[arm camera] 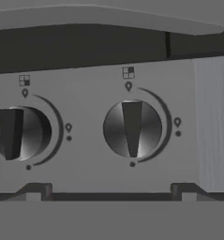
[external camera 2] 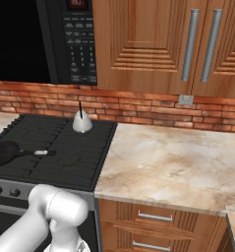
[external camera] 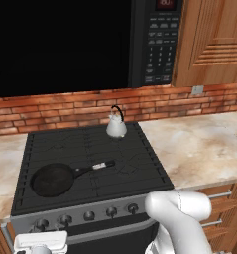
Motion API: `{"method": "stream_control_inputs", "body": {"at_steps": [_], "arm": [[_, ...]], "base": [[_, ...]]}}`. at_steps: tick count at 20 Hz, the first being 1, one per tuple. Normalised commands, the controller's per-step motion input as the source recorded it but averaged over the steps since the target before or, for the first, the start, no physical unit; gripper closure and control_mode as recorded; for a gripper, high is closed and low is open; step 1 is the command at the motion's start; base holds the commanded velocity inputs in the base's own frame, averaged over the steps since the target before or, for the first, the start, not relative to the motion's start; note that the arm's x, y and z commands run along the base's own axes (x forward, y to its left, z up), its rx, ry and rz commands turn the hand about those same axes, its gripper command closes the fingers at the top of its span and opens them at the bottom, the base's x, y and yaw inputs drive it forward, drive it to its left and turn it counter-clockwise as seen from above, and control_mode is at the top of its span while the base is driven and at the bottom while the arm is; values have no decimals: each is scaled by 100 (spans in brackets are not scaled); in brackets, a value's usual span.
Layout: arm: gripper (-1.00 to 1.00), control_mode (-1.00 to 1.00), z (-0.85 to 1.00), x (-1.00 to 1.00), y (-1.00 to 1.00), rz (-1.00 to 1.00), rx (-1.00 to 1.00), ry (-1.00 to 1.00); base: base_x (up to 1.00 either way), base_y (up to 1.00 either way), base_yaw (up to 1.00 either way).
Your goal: Pick the pan from the cabinet and place it on the stove. Then turn on the stove burner for the pan.
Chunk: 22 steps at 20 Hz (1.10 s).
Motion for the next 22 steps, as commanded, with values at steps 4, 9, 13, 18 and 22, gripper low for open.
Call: {"method": "stream_control_inputs", "body": {"at_steps": [4,9,13,18,22], "arm": [[-100,-100,-12,5,8,0,-4,0],[-100,-100,-9,5,5,0,-3,0],[-100,-100,-13,8,1,0,-3,0],[-100,-100,-15,11,0,0,-3,0],[-100,-100,-12,11,1,0,-2,0]], "base": [[0,0,0],[0,0,0],[0,0,0],[0,0,0],[0,0,0]]}}
